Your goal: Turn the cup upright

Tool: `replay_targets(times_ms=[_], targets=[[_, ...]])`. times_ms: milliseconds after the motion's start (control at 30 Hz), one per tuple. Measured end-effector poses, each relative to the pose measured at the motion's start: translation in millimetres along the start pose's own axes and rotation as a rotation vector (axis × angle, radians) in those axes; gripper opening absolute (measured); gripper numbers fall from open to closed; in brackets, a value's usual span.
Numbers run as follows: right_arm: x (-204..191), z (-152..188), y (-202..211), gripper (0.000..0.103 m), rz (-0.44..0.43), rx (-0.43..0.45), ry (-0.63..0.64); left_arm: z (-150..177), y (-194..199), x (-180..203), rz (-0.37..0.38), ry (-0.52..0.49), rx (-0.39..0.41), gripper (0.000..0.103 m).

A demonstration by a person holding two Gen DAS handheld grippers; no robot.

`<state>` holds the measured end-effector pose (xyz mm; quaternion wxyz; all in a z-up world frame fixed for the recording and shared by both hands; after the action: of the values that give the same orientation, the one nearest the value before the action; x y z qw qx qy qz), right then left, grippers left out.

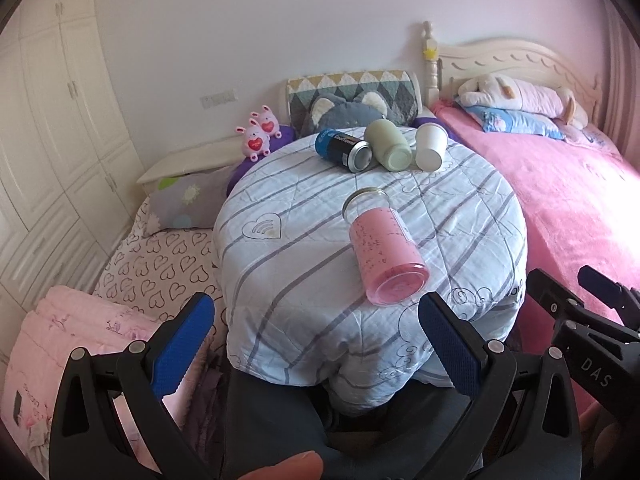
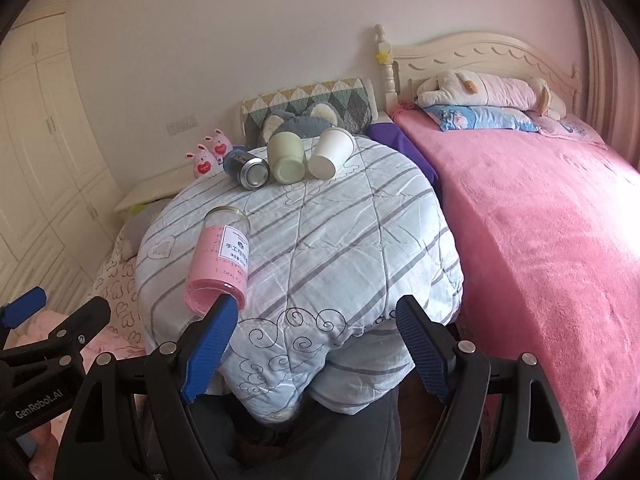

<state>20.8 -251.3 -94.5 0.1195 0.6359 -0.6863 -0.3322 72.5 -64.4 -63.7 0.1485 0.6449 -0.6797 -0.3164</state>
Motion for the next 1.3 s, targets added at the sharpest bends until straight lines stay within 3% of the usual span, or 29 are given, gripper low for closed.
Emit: replay_targets(times_ms=[233, 500, 733, 1033, 1300], targets=[[4, -3, -9, 0.082, -0.006, -0.014, -0.005, -4, -11, 11, 0.034, 0.004, -0.042, 0.103], [15, -24, -43, 0.083, -0.027, -0.058, -0.010, -25, -50, 33, 0.016, 0.009, -0.132, 0.103], [34, -51, -88, 0.083, -0.068, -0.125, -0.027, -45, -90, 47, -0.021, 0.057, -0.244, 0.103], [53, -83, -152, 0.082, -0.119, -0.223, -0.007, -40, -147, 56, -0.084, 0.142, -0.437, 0.103], [49, -92, -191, 0.082, -0.148, -0.322, 0.034, -47, -177, 64, -0.090, 0.196, -0.520, 0.103]])
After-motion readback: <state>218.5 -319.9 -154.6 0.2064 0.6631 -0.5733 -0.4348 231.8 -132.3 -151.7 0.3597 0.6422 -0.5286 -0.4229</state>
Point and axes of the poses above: each gripper's, at about its wrist camera, not at the fingertips, and y roughly against the way its jaws point, x to its right, z to its underside, the point moved 7 cm from there along -y, roughly the way its jaws point, and after that the axes turned 6 degrees about -z, right-handed, at the moved point
